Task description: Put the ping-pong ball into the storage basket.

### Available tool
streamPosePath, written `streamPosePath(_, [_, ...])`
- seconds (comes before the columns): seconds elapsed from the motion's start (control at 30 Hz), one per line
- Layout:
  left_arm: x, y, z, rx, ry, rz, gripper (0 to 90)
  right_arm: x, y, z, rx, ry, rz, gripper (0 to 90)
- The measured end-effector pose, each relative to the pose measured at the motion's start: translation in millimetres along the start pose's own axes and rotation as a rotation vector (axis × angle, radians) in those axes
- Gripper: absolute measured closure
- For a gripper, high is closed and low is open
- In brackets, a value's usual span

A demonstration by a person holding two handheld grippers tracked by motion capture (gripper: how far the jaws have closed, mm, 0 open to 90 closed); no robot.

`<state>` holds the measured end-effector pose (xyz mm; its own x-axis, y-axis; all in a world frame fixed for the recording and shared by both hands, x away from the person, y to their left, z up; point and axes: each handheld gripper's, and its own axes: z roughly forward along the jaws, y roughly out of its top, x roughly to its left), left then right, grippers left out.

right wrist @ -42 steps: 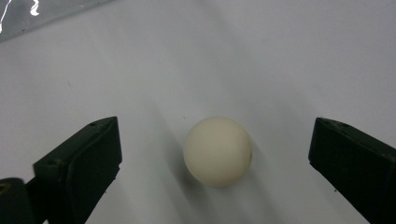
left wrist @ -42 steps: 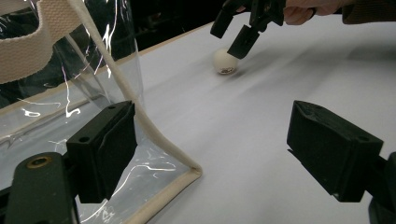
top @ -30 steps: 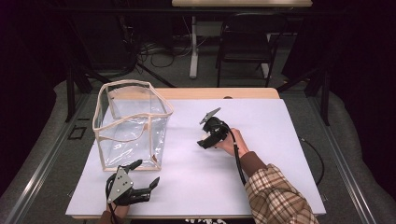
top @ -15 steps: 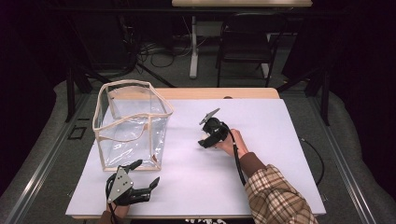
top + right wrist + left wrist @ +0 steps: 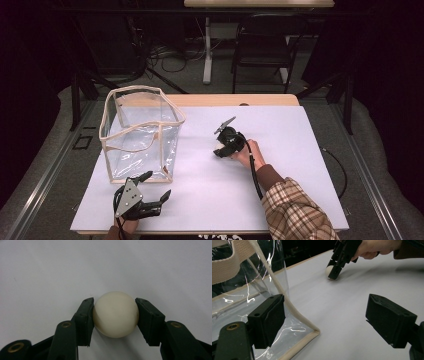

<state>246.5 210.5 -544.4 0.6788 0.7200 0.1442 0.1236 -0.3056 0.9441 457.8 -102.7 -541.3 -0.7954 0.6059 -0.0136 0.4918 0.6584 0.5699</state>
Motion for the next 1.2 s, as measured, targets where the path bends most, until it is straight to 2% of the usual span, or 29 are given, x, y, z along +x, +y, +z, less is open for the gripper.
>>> streamPosePath(0.23, [0.0,0.0,0.0,0.0,0.0,-0.001,15.8,-1.1,-0.9,-4.6,-0.018,0.001,0.017,50.5])
streamPosePath(0.3, [0.0,0.0,0.0,0.0,0.001,-0.001,15.8,-2.4,-1.3,-6.4,-0.032,-0.001,0.003,50.5])
streamPosePath(0.5, [0.1,0.1,-0.3,-0.001,0.002,0.0,15.8,-3.4,-2.0,-11.3,-0.054,-0.007,0.006,50.5])
streamPosePath(0.53, [0.1,0.1,-0.3,-0.001,0.002,0.0,15.8,-4.3,-3.5,-18.0,-0.075,-0.008,0.016,50.5])
streamPosePath(0.87, [0.1,0.1,-0.5,-0.001,0.002,0.0,15.8,-4.6,-5.8,-23.0,-0.091,-0.011,0.026,50.5])
streamPosePath(1.2, [0.0,0.1,-0.2,0.0,0.001,0.001,15.8,-3.8,-10.6,-34.3,-0.123,-0.03,-0.002,50.7])
